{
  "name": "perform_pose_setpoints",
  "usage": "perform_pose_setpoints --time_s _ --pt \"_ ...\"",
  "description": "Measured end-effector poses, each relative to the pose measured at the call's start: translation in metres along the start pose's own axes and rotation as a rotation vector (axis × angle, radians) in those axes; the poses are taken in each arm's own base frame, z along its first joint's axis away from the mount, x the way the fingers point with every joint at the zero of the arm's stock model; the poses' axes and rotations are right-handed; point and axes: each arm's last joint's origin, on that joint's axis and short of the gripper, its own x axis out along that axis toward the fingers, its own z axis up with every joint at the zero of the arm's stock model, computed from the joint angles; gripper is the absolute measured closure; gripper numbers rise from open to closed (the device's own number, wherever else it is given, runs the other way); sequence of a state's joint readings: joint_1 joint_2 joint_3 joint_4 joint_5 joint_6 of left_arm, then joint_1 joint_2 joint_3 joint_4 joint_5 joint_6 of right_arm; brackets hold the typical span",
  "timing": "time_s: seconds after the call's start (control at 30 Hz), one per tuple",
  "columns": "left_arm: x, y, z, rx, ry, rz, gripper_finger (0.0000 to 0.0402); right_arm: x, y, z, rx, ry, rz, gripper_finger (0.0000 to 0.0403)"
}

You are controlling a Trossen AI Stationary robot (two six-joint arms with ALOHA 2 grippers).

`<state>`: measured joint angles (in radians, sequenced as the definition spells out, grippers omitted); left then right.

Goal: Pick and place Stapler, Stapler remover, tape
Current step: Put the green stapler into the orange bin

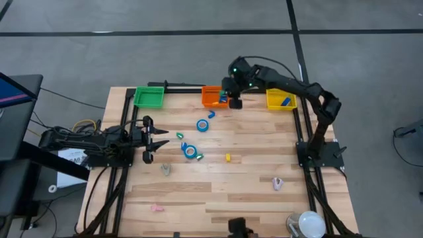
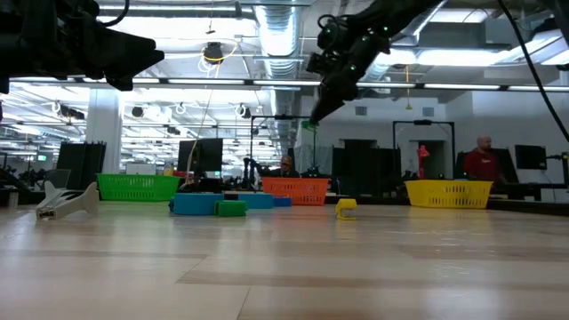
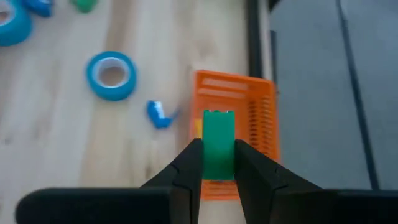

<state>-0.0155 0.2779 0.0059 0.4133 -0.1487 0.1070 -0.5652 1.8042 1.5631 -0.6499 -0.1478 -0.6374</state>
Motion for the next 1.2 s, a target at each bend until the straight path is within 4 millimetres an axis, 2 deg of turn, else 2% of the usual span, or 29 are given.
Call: perform_pose_setpoints --time_s 0.2,0.5,0.7,1.0,1.07,1.2 --pt "0.0 0.0 0.0 0.0 -0.001 0.0 0.0234 -0.003 -0.017 -0.008 0.031 -0.018 -0.051 0.0333" --pt "0.0 0.0 0.0 0.0 0.0 0.0 0.0234 -0.005 -0.03 -0.004 0.061 -0.111 -0.135 0.0333" --pt "0.0 0.0 0.0 0.0 0.0 0.0 0.0234 0.022 -0.034 -0.006 0.106 -0.126 -0.132 0.0333" --pt "0.0 0.0 0.0 0.0 0.0 0.0 0.0234 0.074 -0.03 -0.026 0.13 -0.029 -0.062 0.0333" --pt "0.0 0.0 0.0 0.0 0.0 0.0 0.0234 0.081 -0.028 -0.03 0.134 -0.006 -0.044 0.0333" --pt "0.0 0.0 0.0 0.0 0.0 0.0 0.0234 0.081 -0.027 -0.028 0.129 -0.012 -0.045 0.0333"
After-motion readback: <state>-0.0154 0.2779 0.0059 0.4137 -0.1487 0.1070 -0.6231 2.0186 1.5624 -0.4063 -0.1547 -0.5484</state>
